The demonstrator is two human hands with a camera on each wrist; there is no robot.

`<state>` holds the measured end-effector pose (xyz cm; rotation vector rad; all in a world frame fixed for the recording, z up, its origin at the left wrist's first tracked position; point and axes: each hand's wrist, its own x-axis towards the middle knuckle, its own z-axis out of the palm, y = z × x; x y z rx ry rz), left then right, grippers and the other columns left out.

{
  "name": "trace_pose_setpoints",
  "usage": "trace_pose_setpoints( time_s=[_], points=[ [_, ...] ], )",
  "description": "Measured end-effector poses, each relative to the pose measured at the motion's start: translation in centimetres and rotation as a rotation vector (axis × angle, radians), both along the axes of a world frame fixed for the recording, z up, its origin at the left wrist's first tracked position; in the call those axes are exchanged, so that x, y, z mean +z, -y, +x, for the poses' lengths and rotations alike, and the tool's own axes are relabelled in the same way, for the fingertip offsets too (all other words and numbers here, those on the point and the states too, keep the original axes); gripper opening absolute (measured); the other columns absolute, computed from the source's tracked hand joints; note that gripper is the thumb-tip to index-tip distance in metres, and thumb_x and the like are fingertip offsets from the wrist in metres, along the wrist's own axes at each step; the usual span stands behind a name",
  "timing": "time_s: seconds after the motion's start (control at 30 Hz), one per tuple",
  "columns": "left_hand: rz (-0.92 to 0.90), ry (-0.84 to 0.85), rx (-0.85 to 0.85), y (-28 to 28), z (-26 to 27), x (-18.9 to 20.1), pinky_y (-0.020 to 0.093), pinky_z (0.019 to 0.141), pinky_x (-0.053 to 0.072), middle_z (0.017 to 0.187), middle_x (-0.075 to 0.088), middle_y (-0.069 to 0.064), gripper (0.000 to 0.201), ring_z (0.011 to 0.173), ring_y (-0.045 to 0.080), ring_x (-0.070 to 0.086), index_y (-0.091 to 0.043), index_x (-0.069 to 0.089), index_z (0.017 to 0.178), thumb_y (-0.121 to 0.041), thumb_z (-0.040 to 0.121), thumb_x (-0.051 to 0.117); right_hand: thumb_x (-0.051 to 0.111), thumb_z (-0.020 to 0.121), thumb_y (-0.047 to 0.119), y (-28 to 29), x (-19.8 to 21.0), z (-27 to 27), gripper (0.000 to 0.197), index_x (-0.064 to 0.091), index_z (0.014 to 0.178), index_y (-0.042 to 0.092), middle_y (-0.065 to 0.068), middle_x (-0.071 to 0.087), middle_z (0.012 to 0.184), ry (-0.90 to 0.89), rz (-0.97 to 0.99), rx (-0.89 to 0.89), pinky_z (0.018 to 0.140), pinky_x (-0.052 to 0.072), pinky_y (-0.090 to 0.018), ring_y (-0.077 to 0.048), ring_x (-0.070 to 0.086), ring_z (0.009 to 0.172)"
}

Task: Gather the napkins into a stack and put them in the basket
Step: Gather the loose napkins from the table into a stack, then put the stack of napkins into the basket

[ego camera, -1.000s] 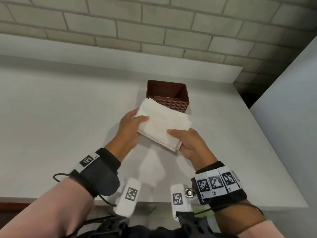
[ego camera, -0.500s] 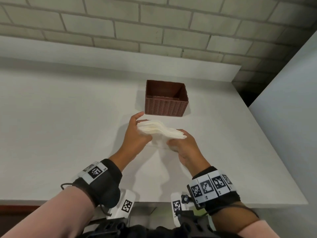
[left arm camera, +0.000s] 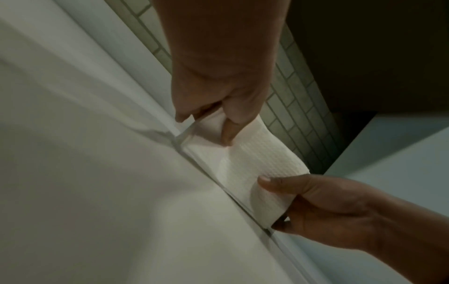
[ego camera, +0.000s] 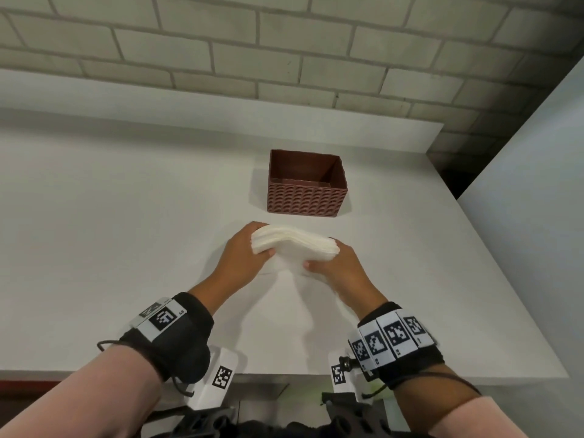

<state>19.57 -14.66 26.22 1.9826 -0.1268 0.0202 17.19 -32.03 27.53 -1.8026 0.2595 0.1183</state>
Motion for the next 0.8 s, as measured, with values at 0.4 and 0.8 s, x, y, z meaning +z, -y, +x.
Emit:
trace_pose_setpoints(
  time_s=[0.4, 0.8],
  points=[
    [-0.455, -0.329, -0.091, -0.8, -0.2, 2.7, 0.032, 0.082, 0.056, 0.111, 0.069, 0.004, 0.049, 0.101, 0.019, 0.066, -0.016, 0.061, 0.116, -0.007, 0.07, 0.076, 0.068, 0.075, -0.009, 1.0, 1.9, 0.8, 0.049, 0.059, 0.12, 0.008, -0.015, 0.066, 0.118, -0.082, 0.464, 0.164, 0.087, 0.056, -0.043, -0.031, 0.063, 0.109],
    [-0.102, -0.211, -0.115, -0.9, -0.5, 0.8, 0.008, 0.06, 0.049, 0.096, 0.067, -0.002, 0.046, 0.086, 0.01, 0.063, -0.015, 0.062, 0.108, -0.001, 0.066, 0.079, 0.071, 0.059, 0.011, 1.5, 0.4, 0.0, 0.037, 0.065, 0.094, 0.021, -0.004, 0.068, 0.093, -0.117, 0.061, 0.233, 0.071, 0.046, -0.039, -0.023, 0.061, 0.089]
  ],
)
